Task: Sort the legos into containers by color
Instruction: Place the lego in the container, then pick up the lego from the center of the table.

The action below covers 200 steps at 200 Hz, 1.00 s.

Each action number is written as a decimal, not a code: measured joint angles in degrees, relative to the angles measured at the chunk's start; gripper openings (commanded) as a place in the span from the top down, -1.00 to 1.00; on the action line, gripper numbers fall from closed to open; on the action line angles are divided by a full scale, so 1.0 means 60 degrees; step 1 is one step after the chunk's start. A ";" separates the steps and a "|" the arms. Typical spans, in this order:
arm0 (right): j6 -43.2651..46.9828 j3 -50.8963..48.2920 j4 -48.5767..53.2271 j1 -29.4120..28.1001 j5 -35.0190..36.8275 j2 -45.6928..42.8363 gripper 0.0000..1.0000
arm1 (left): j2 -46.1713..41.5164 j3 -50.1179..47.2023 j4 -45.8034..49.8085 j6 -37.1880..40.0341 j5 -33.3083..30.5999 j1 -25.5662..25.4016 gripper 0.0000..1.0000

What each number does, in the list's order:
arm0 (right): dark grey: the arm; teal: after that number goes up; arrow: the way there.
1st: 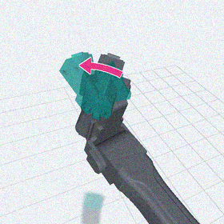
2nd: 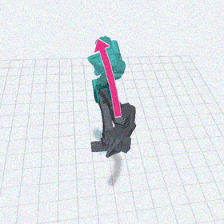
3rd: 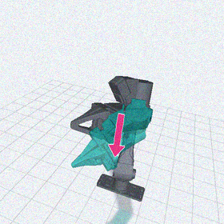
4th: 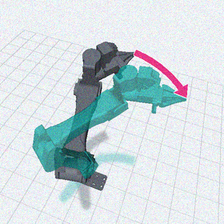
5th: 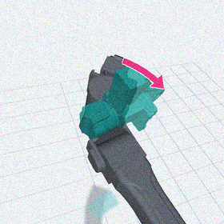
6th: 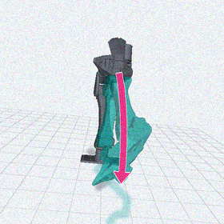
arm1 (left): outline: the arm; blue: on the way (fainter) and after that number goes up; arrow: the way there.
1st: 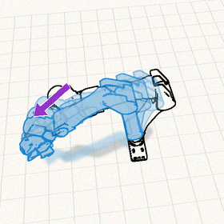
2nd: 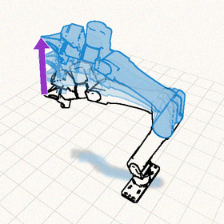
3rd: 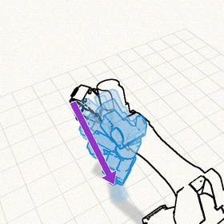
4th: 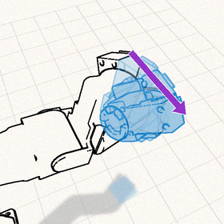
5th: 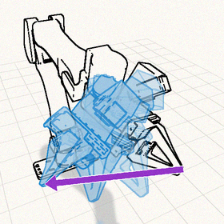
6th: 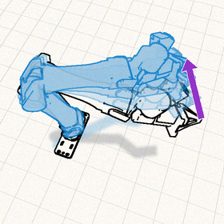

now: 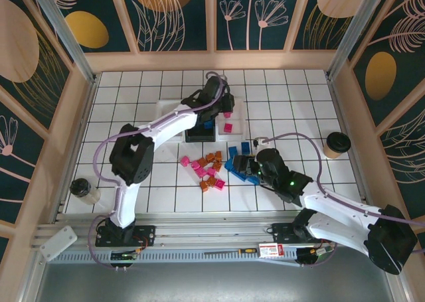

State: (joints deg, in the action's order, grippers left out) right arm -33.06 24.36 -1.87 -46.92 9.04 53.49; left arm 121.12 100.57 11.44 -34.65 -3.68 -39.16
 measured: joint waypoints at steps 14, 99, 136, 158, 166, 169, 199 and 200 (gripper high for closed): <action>-0.0095 -0.0011 0.0186 0.0004 0.0051 0.0004 -0.28 | 0.0535 0.0656 0.0251 0.0007 0.0007 0.0000 0.39; 0.0025 0.0262 0.0069 0.1687 -0.0102 0.2280 -0.31 | -0.0222 0.0390 0.0357 -0.0044 0.0364 -0.0091 -0.59; 0.0452 0.1027 -0.0674 0.2324 -0.0594 0.3599 -0.25 | -0.3643 -0.2648 -0.0827 -0.0178 0.0535 -0.0229 -0.66; 0.0637 0.1399 -0.0998 0.2484 -0.0823 0.4346 -0.23 | -0.5690 -0.4546 -0.1541 -0.0335 0.0535 -0.0280 -0.86; 0.0703 0.1501 -0.1067 0.2495 -0.0925 0.4568 -0.21 | -0.6320 -0.5235 -0.1785 -0.0390 0.0514 -0.0280 -0.97; 0.0710 0.1534 -0.1096 0.2499 -0.0954 0.4648 -0.21 | -0.6539 -0.5515 -0.1872 -0.0499 0.0499 -0.0280 -0.97; 0.0831 0.1756 -0.1239 0.2499 -0.1100 0.5297 -0.15 | -0.8473 -0.8003 -0.2076 -0.0780 0.0149 -0.0280 -0.97; 0.0838 0.1767 -0.1239 0.2499 -0.1096 0.5322 -0.14 | -0.8557 -0.8127 -0.2084 -0.0794 0.0117 -0.0280 -0.97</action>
State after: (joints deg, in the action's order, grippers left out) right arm -28.03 34.96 -9.30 -31.92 2.46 85.43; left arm 69.78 51.81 -1.06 -39.42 -2.98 -40.84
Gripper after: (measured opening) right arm 0.584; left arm 0.985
